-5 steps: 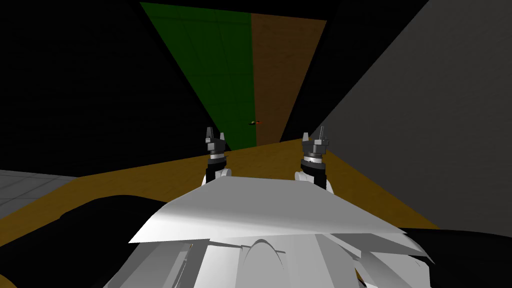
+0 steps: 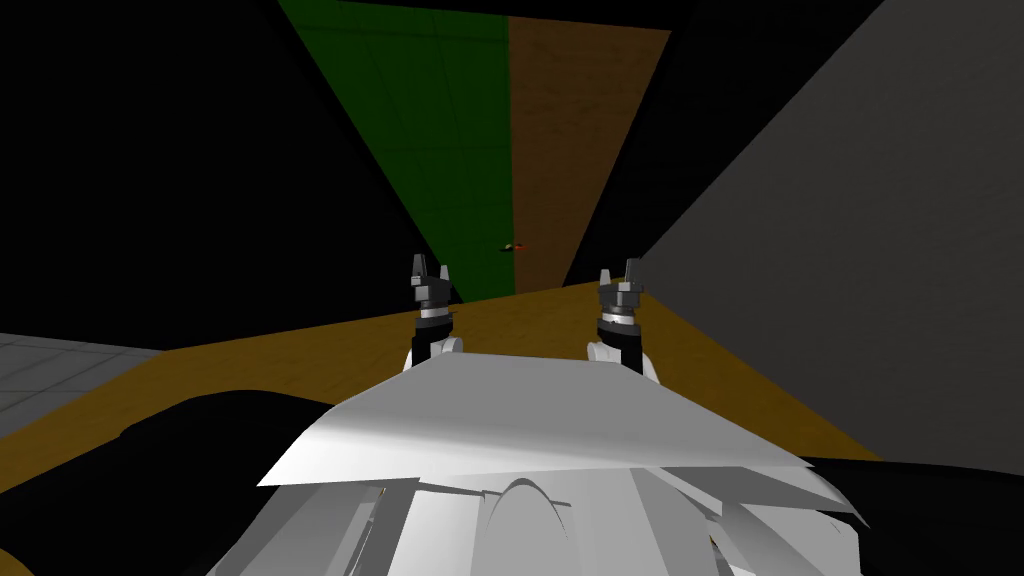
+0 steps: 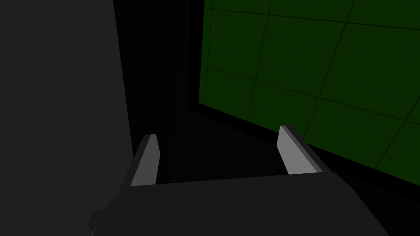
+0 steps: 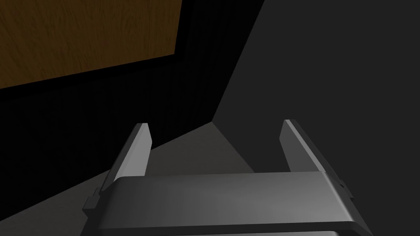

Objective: Pull the door open

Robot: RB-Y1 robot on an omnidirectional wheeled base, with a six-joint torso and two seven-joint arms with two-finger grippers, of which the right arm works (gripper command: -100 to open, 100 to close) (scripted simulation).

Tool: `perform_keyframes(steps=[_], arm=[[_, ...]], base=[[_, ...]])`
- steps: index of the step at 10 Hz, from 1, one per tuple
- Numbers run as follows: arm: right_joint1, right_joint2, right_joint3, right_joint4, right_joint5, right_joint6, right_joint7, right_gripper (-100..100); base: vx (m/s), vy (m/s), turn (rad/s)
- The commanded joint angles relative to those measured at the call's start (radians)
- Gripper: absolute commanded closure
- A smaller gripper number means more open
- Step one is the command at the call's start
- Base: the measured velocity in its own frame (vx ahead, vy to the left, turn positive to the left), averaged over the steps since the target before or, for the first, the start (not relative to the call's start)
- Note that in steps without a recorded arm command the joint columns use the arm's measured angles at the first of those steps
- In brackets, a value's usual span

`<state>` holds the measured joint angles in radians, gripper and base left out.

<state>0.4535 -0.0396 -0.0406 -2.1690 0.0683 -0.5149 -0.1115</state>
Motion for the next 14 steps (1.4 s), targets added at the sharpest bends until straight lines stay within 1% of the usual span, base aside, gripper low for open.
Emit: perform_keyframes(steps=[1,4,8,14], arm=[[-0.009,-0.003,0.001,0.028,0.004,-0.005,-0.001,-100],[-0.03,-0.012,-0.005,0.083,0.006,-0.018,-0.007,-100],[-0.063,-0.026,-0.013,0.173,0.011,-0.038,-0.016,-100],[-0.121,-0.047,-0.029,0.33,0.019,-0.073,-0.032,-100]], base=[[0.095,0.021,0.033],[0.081,0.016,0.031],[0.086,0.017,0.04],[0.095,0.021,0.045]])
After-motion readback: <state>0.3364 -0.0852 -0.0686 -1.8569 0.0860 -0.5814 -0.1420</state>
